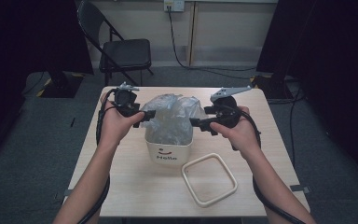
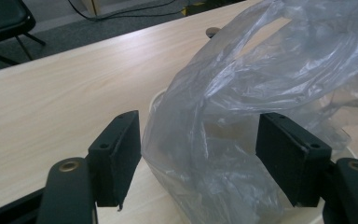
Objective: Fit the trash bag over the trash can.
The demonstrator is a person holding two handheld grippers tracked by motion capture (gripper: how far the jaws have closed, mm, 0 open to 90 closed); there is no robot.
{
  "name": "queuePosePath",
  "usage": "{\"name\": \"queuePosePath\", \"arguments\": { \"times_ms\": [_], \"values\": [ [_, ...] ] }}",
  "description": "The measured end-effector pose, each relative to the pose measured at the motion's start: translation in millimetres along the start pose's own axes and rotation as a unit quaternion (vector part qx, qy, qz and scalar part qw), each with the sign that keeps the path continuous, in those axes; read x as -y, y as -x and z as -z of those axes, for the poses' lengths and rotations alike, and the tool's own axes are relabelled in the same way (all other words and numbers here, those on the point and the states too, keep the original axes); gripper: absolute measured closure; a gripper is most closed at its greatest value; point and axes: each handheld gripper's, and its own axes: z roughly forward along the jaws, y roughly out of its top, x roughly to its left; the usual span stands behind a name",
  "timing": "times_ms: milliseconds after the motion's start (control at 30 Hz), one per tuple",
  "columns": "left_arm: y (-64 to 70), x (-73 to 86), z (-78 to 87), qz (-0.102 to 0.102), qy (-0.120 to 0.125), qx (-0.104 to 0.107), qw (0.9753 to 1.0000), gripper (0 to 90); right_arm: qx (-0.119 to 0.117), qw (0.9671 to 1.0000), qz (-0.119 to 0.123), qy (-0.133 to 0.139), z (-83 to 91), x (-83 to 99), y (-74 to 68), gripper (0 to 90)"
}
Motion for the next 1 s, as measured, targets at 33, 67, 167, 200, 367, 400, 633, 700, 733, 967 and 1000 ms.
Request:
{"name": "queuePosePath", "arguments": {
  "times_ms": [33, 67, 167, 200, 367, 400, 633, 700, 733, 967, 1000],
  "values": [
    [-0.5, -2.1, -1.0, -0.002, 0.001, 0.005, 1.0000, 33.2, -0.010, 0.9999, -0.005, -0.004, -3.4, -2.0, 0.2, 27.3],
    [-0.8, -3.8, -2.8, -0.001, 0.007, 0.010, 0.9999, 34.4, -0.018, 0.9998, -0.006, -0.009, -6.9, -3.3, 0.6, 30.4],
    [-3.0, -5.8, -9.9, 0.003, 0.021, 0.035, 0.9992, 49.1, -0.030, 0.9993, 0.008, -0.023, -16.4, -4.7, 2.0, 55.2],
    [-3.9, -5.0, -12.5, 0.013, 0.018, 0.044, 0.9988, 59.3, -0.038, 0.9989, 0.008, -0.028, -19.5, -4.2, 2.9, 65.5],
    [-17.1, 7.2, -23.3, 0.065, 0.012, 0.047, 0.9967, 86.4, -0.072, 0.9944, 0.024, -0.074, -31.0, 10.2, 7.2, 86.7],
    [-21.3, 10.7, -23.9, 0.079, 0.011, 0.047, 0.9957, 87.8, -0.075, 0.9932, 0.031, -0.084, -32.0, 15.5, 8.4, 87.1],
    [-40.7, 35.0, -26.8, 0.107, -0.027, 0.017, 0.9938, 88.7, -0.079, 0.9878, 0.044, -0.127, -36.0, 53.4, 20.7, 88.2],
    [-43.1, 42.0, -30.0, 0.115, -0.034, 0.019, 0.9927, 88.7, -0.071, 0.9860, 0.044, -0.145, -38.9, 63.8, 22.6, 88.3],
    [-44.7, 45.7, -32.1, 0.119, -0.039, 0.016, 0.9920, 88.7, -0.070, 0.9856, 0.043, -0.148, -40.6, 68.2, 23.6, 88.3],
    [-49.8, 65.4, -58.3, 0.136, -0.059, 0.030, 0.9885, 89.0, -0.057, 0.9836, 0.036, -0.167, -57.2, 89.5, 35.8, 88.3],
    [-49.9, 66.9, -61.2, 0.136, -0.060, 0.032, 0.9883, 89.1, -0.054, 0.9833, 0.037, -0.170, -60.4, 91.7, 37.5, 88.4]
  ]
}}
